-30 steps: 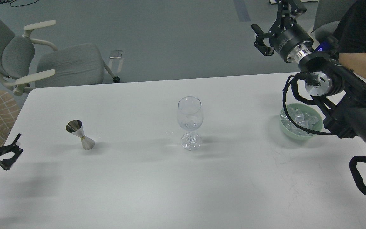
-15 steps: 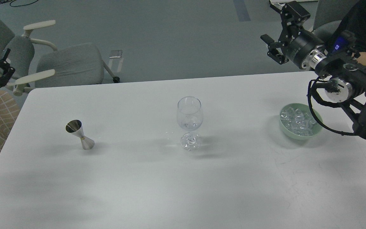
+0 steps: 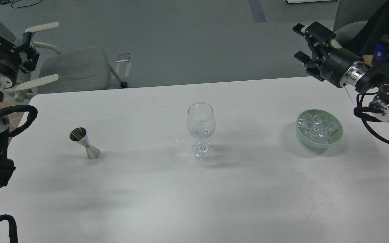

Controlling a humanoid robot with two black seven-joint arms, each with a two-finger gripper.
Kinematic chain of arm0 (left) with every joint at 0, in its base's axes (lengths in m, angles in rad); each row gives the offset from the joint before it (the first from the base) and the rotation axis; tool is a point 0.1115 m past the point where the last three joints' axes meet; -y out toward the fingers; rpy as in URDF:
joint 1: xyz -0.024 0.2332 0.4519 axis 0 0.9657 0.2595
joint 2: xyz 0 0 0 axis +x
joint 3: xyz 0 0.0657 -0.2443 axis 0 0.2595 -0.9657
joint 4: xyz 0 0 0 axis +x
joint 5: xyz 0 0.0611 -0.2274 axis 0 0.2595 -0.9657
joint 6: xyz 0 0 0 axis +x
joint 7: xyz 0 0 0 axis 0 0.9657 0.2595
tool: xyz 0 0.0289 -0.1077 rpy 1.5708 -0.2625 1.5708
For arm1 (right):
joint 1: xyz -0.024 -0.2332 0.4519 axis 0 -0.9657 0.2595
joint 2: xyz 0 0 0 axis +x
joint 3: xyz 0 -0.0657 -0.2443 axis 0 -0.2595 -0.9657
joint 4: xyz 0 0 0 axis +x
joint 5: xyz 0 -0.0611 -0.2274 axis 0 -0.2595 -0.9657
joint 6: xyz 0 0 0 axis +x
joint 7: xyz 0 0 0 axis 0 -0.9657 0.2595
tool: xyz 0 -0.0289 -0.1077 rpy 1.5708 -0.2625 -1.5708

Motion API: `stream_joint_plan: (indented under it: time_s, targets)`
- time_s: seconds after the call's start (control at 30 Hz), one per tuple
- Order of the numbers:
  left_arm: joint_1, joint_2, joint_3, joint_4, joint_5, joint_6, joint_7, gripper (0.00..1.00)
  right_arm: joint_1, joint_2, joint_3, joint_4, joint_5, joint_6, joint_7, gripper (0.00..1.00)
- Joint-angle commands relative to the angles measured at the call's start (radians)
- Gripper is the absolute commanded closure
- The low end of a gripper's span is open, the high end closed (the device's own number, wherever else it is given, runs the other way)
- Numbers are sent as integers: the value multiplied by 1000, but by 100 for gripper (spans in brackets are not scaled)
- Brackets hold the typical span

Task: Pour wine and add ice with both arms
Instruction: 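Retract the left arm upward and raise the right arm, then lower the right hand into the ice bowl and grasp ice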

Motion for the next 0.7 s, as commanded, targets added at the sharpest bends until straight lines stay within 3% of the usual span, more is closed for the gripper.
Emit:
stream_joint_plan:
  time_s: [0.0,0.13,0.27,0.43,0.67]
  targets:
    - [-16,-15,6,7,-93,2,-2,2,-21,-111,-39,88,-114,-34,4,0]
    - [0,-33,28,-2,-90,-27,19,2,-70,-210,-63,167,-309,-91,10,0]
    - [0,-47,46,-2,-91,-62,19,2,-158,-253,-66,200,-562,-212,16,0]
    - [-5,-59,46,-2,-90,-64,19,2,-244,-245,-68,165,-791,-315,33,0]
    - [1,-61,46,-4,-90,-68,19,2,-308,-190,-68,76,-848,-379,39,0]
